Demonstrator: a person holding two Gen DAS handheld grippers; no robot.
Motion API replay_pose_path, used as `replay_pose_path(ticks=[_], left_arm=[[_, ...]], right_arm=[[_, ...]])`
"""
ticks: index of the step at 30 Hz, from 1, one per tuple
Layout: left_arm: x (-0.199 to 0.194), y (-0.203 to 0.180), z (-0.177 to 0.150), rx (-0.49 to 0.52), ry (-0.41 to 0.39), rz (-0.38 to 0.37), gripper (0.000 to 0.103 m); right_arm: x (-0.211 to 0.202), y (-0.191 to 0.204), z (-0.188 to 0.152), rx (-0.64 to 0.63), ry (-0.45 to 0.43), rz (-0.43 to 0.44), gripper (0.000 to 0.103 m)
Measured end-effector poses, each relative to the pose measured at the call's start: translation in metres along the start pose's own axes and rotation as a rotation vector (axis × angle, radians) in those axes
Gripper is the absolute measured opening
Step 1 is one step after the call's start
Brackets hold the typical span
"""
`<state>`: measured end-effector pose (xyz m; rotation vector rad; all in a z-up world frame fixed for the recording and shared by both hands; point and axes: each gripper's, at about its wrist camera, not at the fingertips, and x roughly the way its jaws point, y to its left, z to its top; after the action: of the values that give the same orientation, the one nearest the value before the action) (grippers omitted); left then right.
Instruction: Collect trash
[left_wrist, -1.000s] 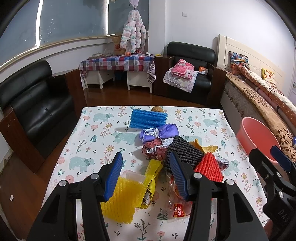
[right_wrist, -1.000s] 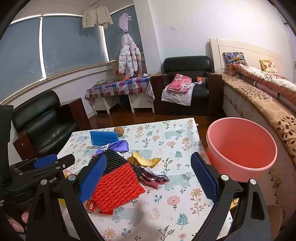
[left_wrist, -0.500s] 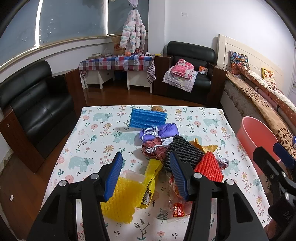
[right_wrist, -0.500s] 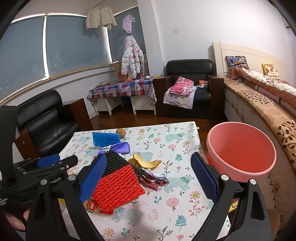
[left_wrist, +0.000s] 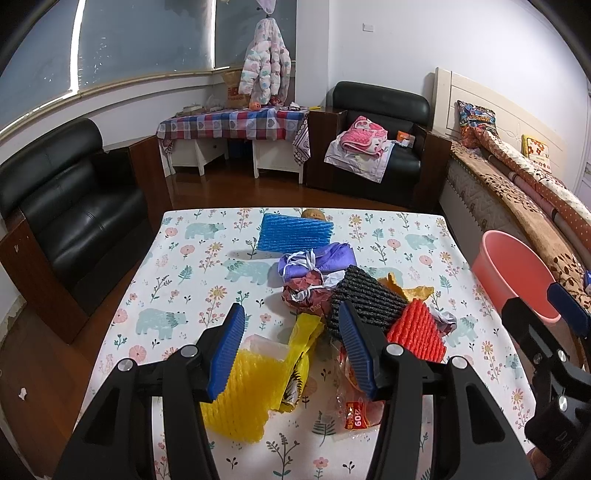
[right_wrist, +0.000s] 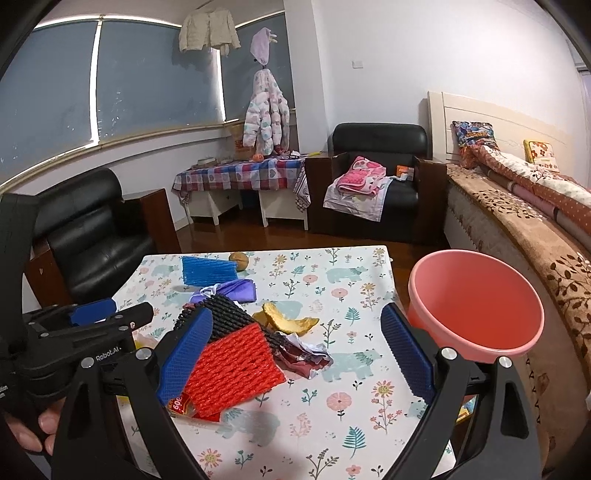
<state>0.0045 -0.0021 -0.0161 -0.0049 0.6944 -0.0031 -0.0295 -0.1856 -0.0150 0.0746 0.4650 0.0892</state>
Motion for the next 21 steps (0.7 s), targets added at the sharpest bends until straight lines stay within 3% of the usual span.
replay_pose_path(ticks=[21], left_arm=[[-0.0020, -0.0051, -0.0049, 0.022, -0.005, -0.016, 0.053]], right_arm=[[-0.0029, -0.0046, 0.0009, 0.010, 0.001, 0.017, 0.093]])
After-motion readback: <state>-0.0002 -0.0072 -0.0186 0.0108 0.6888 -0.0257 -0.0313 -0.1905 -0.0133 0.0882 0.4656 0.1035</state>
